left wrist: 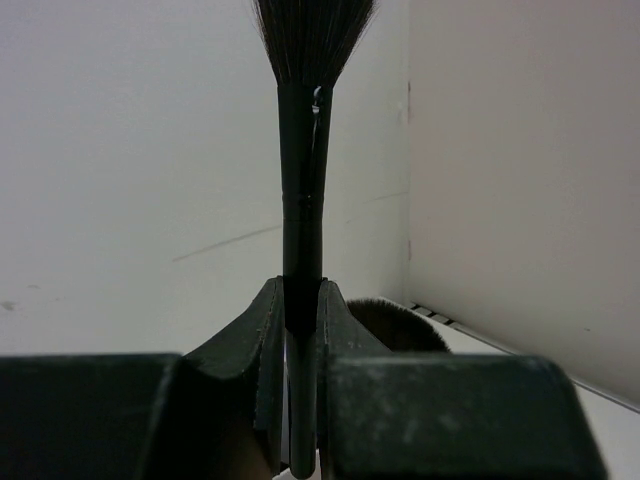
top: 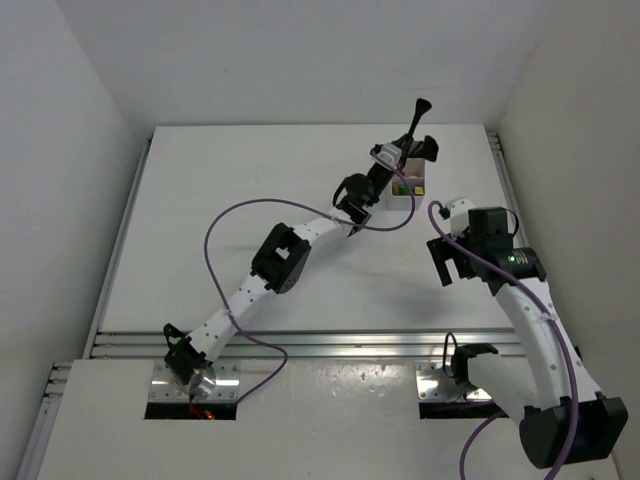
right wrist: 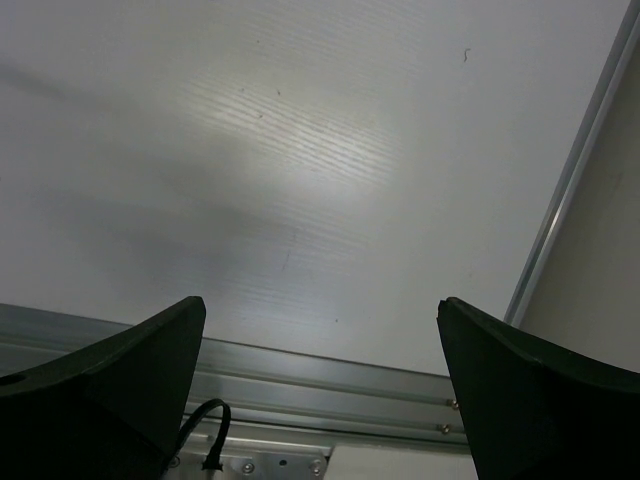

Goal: Organize the makeup

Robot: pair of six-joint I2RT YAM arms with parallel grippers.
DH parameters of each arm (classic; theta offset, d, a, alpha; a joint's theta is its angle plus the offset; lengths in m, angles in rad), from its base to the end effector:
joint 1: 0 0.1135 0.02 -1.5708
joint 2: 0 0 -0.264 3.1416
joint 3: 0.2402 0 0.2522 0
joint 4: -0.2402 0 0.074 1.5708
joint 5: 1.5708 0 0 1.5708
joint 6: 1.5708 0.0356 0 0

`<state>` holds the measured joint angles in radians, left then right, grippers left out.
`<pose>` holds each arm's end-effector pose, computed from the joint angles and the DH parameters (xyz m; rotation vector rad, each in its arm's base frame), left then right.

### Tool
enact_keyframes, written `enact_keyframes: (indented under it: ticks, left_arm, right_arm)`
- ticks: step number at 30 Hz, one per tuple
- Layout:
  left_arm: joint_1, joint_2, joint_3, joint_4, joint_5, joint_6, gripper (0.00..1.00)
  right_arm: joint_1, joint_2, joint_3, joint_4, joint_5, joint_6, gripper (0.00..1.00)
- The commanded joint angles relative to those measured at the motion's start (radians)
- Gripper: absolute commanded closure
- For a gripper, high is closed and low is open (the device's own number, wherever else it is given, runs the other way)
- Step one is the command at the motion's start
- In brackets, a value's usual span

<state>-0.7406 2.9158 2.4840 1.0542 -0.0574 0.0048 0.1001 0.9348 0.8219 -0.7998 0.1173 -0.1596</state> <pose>0.4545 -0.4127 0.1884 0.3017 0.9201 -0.6516 0.1797 0.0139 0.2714 -0.2720 2.4676 -0.1709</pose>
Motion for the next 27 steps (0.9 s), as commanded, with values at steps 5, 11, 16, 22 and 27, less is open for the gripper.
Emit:
enact_keyframes:
  ticks: [5,11,16,22,27]
  left_arm:
    - [-0.017,0.038,0.064,0.067,-0.004,0.006,1.00]
    - [-0.008,0.085,0.084,0.067,0.016,0.038,1.00]
    - [0.010,0.097,0.084,0.058,-0.005,0.038,1.00]
    - [0.020,0.106,0.073,0.058,-0.005,0.038,1.00]
    - [0.020,0.050,0.041,0.085,0.013,0.005,1.00]
  right_arm:
    - [0.003,-0.059,0.016,-0.064,0.045,-0.012,0.00]
    - [0.000,-0.070,0.029,-0.099,0.061,-0.006,0.00]
    - [-0.002,-0.091,0.026,-0.115,0.084,-0.008,0.00]
    - [-0.003,-0.085,0.034,-0.116,0.079,-0.001,0.00]
    - [0.000,-0.067,0.045,-0.101,0.058,0.009,0.00]
